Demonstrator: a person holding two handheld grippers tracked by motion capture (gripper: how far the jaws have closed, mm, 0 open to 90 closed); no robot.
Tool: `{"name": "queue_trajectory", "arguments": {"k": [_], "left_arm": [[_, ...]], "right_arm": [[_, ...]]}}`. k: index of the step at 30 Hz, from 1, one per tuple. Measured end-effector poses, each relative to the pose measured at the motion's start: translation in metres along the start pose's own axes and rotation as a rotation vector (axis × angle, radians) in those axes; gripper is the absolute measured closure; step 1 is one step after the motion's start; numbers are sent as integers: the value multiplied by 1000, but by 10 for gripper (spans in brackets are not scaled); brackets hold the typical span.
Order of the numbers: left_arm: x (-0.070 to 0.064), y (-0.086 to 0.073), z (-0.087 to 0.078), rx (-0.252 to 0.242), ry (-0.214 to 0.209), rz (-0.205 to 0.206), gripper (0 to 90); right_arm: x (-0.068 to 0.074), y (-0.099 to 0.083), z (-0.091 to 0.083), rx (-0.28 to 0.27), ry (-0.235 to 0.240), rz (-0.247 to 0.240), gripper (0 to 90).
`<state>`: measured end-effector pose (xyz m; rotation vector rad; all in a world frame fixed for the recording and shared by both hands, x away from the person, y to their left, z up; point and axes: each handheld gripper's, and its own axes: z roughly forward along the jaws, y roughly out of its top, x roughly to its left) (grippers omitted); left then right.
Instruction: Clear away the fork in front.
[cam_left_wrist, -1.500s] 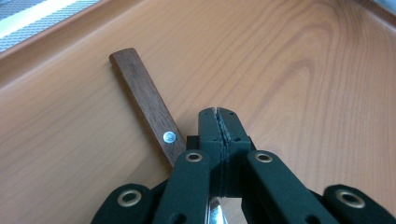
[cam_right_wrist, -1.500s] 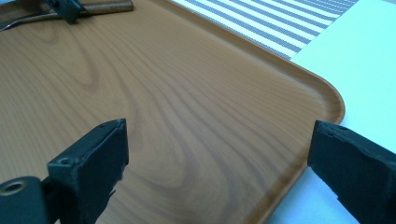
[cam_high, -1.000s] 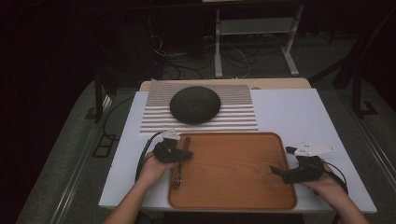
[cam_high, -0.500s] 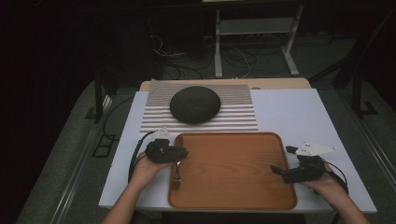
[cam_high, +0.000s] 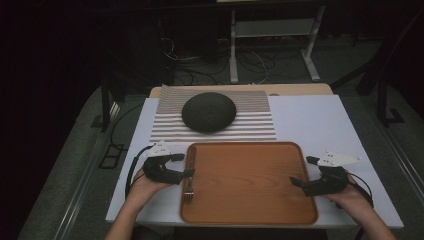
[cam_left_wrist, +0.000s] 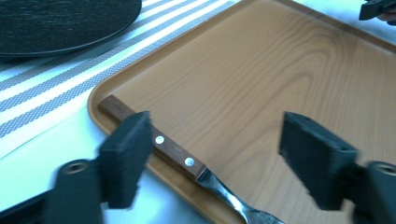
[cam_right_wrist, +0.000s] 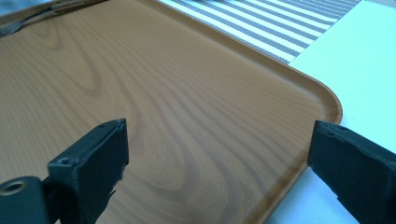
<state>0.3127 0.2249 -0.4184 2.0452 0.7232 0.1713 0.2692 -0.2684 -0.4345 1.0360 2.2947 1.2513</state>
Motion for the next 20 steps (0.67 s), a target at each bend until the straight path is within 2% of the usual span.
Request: {"name": "queue_trajectory", "arguments": {"k": [4,6,20], "left_arm": [[-1,-1,4,16,18,3,49],[-1,-1,5,14,15,3,11],[-1,-1,6,15,11,4,0]], "right_arm": [[1,0,0,2,1,-2,56],[1,1,0,1,2,-5,55],[0,0,-1,-4,3,-6,55]]}}
